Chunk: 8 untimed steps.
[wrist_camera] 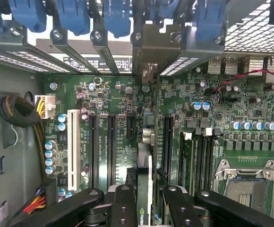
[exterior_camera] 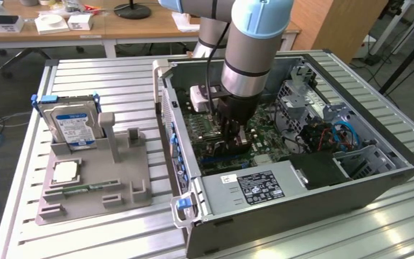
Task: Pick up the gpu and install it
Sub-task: 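Insert the gpu into the slot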
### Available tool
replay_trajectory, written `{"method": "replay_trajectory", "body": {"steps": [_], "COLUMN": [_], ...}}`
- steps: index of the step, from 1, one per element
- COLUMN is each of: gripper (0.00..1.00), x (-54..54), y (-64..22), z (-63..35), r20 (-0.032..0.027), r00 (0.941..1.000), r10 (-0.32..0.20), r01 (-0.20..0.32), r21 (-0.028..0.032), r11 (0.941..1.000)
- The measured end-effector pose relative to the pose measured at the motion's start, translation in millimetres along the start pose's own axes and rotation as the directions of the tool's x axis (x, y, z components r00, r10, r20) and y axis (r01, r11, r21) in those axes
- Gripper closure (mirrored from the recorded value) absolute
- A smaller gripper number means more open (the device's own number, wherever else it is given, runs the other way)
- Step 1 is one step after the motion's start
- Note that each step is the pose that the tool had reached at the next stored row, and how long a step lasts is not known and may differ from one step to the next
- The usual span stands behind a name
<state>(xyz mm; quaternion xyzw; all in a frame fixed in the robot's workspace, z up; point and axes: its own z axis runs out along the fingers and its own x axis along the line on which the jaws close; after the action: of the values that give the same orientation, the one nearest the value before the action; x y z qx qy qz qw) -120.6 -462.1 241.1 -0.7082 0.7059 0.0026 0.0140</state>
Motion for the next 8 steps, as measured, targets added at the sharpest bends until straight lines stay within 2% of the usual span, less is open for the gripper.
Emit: {"method": "replay_trajectory", "body": {"steps": [8], "gripper": [0.74], "x": [0.0], "y": [0.0], "z": [0.1], "r20": [0.0002], "r00": [1.0000], "r10": [0.000], "r01": [0.000], "r21": [0.0001], "r11": [1.0000]}}
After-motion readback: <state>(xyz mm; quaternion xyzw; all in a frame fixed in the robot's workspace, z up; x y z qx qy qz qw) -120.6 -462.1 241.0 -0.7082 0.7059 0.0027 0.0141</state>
